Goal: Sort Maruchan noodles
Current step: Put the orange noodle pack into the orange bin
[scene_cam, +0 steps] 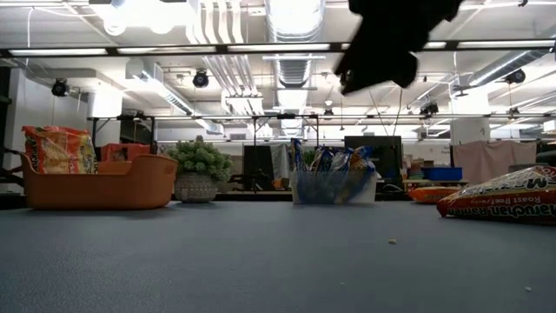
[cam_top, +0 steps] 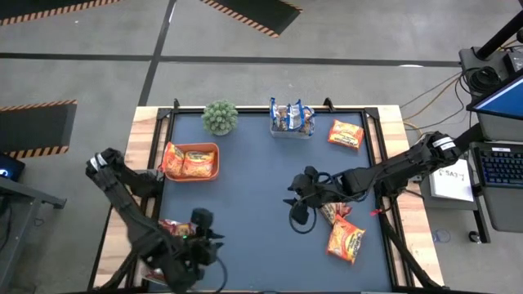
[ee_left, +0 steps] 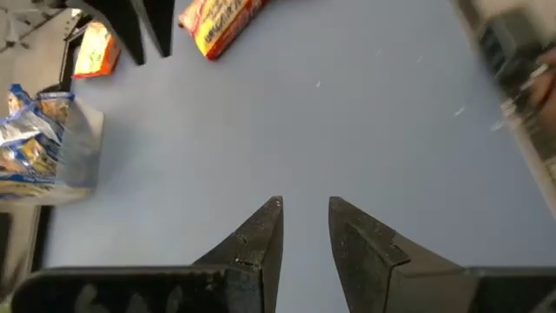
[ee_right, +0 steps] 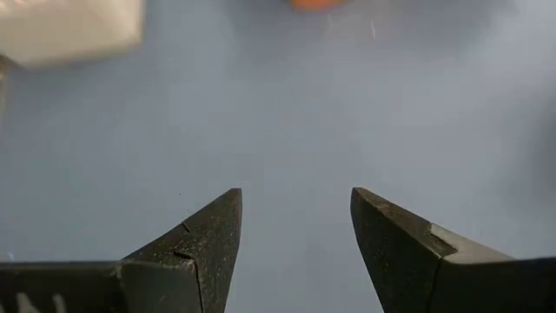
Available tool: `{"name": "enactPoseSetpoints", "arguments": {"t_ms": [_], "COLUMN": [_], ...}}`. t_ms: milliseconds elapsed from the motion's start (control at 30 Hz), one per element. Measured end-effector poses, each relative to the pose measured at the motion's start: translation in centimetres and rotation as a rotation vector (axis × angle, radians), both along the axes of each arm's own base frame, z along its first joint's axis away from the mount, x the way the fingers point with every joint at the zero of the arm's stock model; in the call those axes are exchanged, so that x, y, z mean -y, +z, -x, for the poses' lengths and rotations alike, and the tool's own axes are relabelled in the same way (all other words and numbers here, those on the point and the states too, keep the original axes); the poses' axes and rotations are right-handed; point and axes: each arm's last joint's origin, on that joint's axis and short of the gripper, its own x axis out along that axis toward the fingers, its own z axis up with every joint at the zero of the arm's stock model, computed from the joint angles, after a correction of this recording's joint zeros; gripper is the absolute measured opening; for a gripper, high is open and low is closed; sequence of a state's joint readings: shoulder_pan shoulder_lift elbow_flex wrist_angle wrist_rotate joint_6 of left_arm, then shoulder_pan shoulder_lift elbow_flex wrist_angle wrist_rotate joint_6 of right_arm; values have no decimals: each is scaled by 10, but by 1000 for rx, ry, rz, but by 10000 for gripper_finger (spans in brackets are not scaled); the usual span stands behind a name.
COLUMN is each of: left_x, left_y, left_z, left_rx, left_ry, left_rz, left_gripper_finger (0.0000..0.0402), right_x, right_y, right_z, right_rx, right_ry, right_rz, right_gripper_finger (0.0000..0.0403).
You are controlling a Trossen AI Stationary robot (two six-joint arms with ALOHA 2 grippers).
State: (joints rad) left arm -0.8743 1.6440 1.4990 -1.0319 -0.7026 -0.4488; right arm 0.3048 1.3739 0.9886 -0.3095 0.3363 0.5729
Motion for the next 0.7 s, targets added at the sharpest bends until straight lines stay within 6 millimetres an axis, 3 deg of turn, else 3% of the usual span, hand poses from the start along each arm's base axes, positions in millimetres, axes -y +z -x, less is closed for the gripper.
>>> {"name": "enactPoseSetpoints", "arguments": {"t_ms": [200,400,700], "left_x": [-32,-62,-110], "left_y": [-20,-39,-56], "left_z": [-23,-35,-35], "left_rx": [-109,-75,132], "left_ry": [-12,-84,-124], "left_rz": [-71,-1,49], "left_gripper_finger": [76,76,76], "right_x": [4,13,62], "right_y": [-15,-25,-27], "right_z": [17,37,50], "right_rx": [-226,-432,-611], "right_ry": [-93,-238,-444], "right_rz": [-86,-67,44], "right_gripper_finger": [206,195,155]}}
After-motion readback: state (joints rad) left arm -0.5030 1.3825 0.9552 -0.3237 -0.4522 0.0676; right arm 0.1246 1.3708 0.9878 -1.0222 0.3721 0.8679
